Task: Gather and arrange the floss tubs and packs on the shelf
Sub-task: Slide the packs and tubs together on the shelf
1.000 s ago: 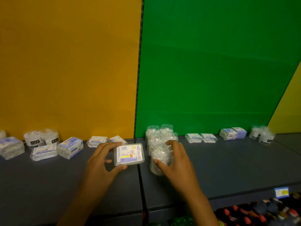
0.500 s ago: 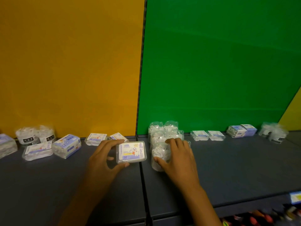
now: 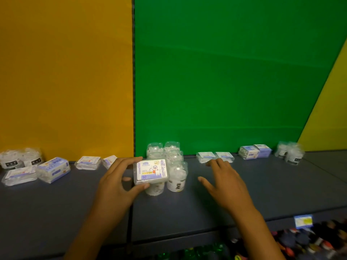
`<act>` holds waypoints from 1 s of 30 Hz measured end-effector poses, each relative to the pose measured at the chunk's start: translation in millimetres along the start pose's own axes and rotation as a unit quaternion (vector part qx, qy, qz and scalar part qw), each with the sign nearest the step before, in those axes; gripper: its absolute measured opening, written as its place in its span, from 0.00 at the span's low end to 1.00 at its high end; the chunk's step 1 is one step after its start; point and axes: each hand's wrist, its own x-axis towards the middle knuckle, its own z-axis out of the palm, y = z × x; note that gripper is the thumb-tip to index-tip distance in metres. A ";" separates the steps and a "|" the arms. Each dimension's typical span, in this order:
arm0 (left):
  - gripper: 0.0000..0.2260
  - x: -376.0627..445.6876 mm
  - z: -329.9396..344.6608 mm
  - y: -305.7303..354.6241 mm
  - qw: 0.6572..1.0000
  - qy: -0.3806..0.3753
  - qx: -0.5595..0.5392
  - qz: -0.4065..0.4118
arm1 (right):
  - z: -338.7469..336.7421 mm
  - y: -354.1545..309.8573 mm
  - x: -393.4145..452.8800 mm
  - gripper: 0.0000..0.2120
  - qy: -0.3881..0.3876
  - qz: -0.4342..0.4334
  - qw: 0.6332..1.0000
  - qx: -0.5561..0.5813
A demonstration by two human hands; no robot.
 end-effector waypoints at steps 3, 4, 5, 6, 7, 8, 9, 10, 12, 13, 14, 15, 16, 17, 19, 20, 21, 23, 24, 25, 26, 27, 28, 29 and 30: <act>0.27 -8.9 33.0 26.6 1.000 -0.006 -0.005 0.011 | -20.4 38.9 -19.2 0.24 -0.037 0.009 0.999 -0.020; 0.27 -11.4 44.4 35.4 1.000 -0.010 -0.003 0.013 | -26.5 51.3 -26.1 0.25 -0.044 0.013 0.999 -0.025; 0.27 -13.8 55.8 43.9 1.000 -0.012 0.000 0.016 | -31.8 63.3 -32.7 0.25 -0.047 0.015 0.998 -0.026; 0.27 -16.9 67.5 51.9 1.000 -0.014 0.002 0.020 | -36.5 74.9 -39.4 0.25 -0.049 0.018 0.998 -0.027; 0.27 -20.6 79.0 59.7 1.000 -0.015 0.002 0.024 | -40.7 86.1 -45.7 0.25 -0.050 0.018 0.998 -0.029; 0.27 -24.9 90.3 67.1 1.000 -0.018 0.001 0.025 | -44.3 96.6 -51.6 0.25 -0.051 0.017 0.998 -0.032; 0.27 -29.8 101.5 74.5 0.999 -0.019 0.001 0.026 | -47.2 106.6 -57.2 0.24 -0.053 0.017 0.998 -0.037; 0.26 -34.9 112.0 80.1 0.999 -0.019 0.000 0.026 | -50.0 115.9 -61.9 0.24 -0.056 0.018 0.997 -0.043; 0.26 -43.1 130.6 87.6 1.000 -0.020 -0.001 0.022 | -54.3 133.0 -69.1 0.24 -0.059 0.019 0.997 -0.052; 0.26 -46.0 137.9 89.4 1.000 -0.024 0.001 0.017 | -55.8 140.4 -71.6 0.24 -0.059 0.019 0.997 -0.052; 0.26 -48.4 144.1 91.1 1.000 -0.028 0.003 0.010 | -56.7 146.5 -73.7 0.24 -0.063 0.020 0.997 -0.049; 0.26 -50.0 149.5 92.2 1.000 -0.031 0.003 0.002 | -57.1 151.8 -75.2 0.24 -0.066 0.020 0.997 -0.044; 0.26 -50.9 154.4 93.2 0.999 -0.032 0.003 -0.003 | -57.2 156.5 -76.2 0.25 -0.070 0.019 0.997 -0.040; 0.26 -50.7 158.9 94.1 0.999 -0.032 0.003 -0.008 | -57.2 160.7 -76.0 0.25 -0.072 0.016 0.997 -0.037; 0.27 -46.8 167.4 95.8 0.999 -0.031 0.008 -0.012 | -57.2 167.6 -72.3 0.26 -0.073 0.011 0.997 -0.036; 0.27 -43.0 171.9 94.8 0.999 -0.032 0.015 -0.011 | -57.3 170.4 -68.7 0.26 -0.072 0.010 0.997 -0.034; 0.27 -38.1 176.6 92.8 0.999 -0.032 0.024 -0.010 | -57.0 173.6 -64.6 0.26 -0.071 0.011 0.997 -0.033; 0.27 -25.4 187.2 87.0 0.998 -0.033 0.045 -0.013 | -54.6 179.2 -54.4 0.26 -0.071 0.015 0.997 -0.033; 0.27 -18.3 193.2 83.6 0.998 -0.034 0.051 -0.014 | -52.3 182.2 -49.0 0.26 -0.072 0.018 0.997 -0.033; 0.27 -10.6 199.4 80.0 0.998 -0.036 0.055 -0.015 | -49.6 185.2 -43.2 0.26 -0.072 0.020 0.997 -0.034; 0.27 -2.4 205.9 76.3 0.998 -0.039 0.056 -0.016 | -47.0 188.3 -37.0 0.26 -0.070 0.021 0.997 -0.033; 0.27 6.2 212.7 71.9 0.997 -0.046 0.056 -0.018 | -43.9 191.4 -30.2 0.27 -0.069 0.022 0.997 -0.031; 0.27 14.9 219.3 67.6 0.997 -0.054 0.055 -0.023 | -40.8 194.5 -23.0 0.27 -0.069 0.023 0.997 -0.029; 0.27 23.9 226.0 63.0 0.996 -0.064 0.056 -0.029 | -37.7 197.4 -15.5 0.28 -0.071 0.023 0.997 -0.027; 0.27 32.7 233.1 57.8 0.995 -0.070 0.060 -0.035 | -34.2 200.2 -7.5 0.28 -0.073 0.022 0.997 -0.026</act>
